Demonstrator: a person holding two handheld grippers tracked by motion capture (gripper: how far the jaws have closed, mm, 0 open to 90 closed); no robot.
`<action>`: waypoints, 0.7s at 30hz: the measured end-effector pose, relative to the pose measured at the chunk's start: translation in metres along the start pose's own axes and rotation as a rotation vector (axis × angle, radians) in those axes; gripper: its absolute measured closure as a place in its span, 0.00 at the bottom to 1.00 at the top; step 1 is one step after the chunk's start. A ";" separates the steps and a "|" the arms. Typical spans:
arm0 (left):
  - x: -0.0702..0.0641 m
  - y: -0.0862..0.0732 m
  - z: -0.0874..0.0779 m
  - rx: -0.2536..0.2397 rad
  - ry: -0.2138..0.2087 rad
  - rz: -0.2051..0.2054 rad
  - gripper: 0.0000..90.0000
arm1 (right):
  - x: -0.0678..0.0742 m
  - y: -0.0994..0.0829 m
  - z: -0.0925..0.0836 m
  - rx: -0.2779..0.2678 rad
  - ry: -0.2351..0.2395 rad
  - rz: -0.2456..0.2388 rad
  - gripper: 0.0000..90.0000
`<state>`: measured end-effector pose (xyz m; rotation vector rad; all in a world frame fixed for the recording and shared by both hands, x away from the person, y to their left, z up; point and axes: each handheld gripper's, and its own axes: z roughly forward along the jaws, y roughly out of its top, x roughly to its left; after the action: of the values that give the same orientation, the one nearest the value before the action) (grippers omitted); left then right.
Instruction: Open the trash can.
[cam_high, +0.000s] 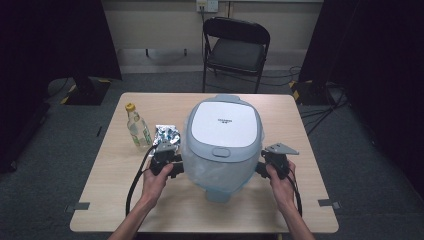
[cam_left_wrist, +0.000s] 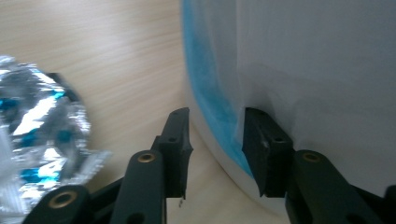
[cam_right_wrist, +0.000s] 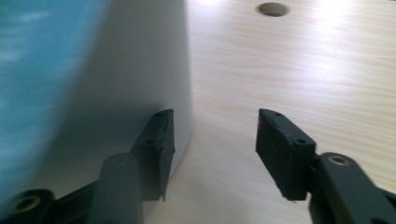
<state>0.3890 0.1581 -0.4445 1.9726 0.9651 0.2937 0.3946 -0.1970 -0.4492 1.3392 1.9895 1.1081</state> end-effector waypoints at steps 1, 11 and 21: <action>0.000 0.000 0.000 0.000 0.000 0.000 0.39 | -0.002 0.002 0.001 -0.006 -0.015 0.010 0.56; 0.029 0.000 0.013 0.021 0.159 -0.117 0.30 | -0.017 0.001 0.008 -0.036 0.007 0.072 0.29; 0.015 0.018 0.034 0.021 0.171 0.015 0.47 | -0.011 0.002 0.008 -0.059 0.024 0.024 0.51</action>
<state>0.4272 0.1424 -0.4519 1.9988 1.0650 0.4685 0.4058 -0.2036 -0.4521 1.3281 1.9467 1.1897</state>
